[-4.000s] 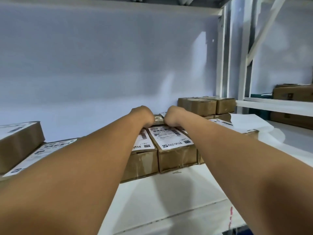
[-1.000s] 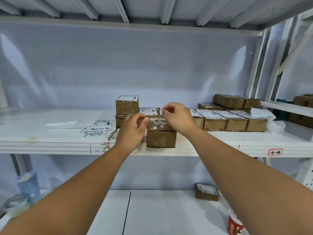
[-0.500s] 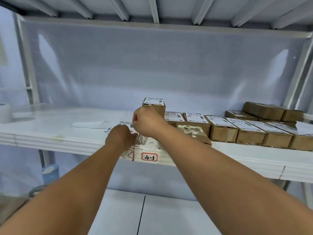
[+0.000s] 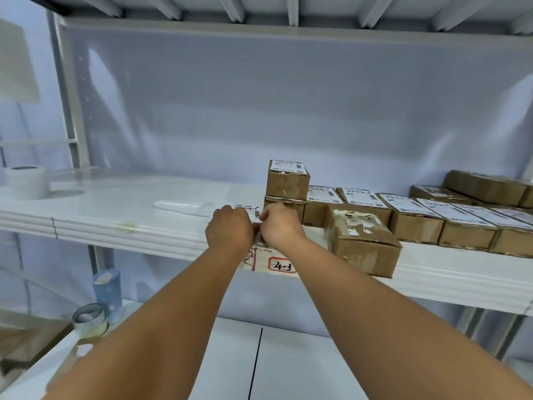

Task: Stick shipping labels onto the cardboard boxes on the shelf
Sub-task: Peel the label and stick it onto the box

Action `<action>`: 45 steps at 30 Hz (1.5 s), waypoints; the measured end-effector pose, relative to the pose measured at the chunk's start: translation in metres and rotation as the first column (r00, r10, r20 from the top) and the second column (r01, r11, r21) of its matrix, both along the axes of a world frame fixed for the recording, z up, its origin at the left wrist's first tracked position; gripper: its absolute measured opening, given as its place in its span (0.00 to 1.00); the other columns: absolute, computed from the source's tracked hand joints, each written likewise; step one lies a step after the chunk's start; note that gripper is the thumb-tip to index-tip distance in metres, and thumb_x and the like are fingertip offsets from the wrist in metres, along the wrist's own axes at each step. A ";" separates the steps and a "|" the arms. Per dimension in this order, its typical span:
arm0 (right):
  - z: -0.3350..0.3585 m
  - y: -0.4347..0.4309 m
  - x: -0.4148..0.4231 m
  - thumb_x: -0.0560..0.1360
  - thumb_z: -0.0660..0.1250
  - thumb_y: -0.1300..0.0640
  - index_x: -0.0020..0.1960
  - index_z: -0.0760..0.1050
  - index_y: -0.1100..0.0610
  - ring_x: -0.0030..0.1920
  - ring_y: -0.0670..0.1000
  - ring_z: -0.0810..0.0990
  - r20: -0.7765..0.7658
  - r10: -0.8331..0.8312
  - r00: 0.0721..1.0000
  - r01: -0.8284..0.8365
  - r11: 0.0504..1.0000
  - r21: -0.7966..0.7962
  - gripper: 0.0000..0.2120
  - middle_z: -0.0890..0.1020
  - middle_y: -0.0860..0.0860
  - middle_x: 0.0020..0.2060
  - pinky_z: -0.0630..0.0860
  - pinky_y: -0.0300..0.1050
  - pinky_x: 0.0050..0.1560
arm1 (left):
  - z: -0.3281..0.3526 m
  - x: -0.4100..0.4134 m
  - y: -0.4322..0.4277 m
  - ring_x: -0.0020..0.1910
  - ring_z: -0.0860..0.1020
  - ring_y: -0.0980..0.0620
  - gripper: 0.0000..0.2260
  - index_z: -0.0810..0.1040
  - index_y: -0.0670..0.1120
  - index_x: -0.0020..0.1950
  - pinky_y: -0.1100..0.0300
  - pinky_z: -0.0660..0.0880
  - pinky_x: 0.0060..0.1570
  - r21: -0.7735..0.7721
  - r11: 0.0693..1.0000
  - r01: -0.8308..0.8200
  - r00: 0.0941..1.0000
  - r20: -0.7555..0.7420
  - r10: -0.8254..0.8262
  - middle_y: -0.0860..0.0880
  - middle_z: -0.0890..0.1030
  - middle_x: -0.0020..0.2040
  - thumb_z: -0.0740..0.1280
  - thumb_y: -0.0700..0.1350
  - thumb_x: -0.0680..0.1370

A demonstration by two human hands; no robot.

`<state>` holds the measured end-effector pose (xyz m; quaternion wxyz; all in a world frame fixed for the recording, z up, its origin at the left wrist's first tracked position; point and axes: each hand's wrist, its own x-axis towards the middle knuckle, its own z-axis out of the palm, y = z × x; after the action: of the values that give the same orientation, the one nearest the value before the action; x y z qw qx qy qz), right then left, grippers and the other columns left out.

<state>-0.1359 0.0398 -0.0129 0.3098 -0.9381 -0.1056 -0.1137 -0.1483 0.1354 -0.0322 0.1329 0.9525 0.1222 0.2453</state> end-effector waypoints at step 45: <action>0.037 -0.029 -0.052 0.76 0.67 0.49 0.56 0.78 0.61 0.46 0.57 0.83 0.004 0.354 0.935 -0.088 0.223 0.971 0.16 0.83 0.60 0.50 0.78 0.55 0.55 | 0.025 -0.067 -0.046 0.45 0.77 0.61 0.05 0.82 0.44 0.48 0.73 0.70 0.48 -0.416 0.720 0.556 0.603 0.798 -0.004 0.57 0.79 0.44 0.67 0.42 0.77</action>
<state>-0.1882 0.0104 0.0238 0.8369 -0.5356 -0.1128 -0.0052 -0.2152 0.0896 -0.0069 0.5206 0.6659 -0.0318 0.5334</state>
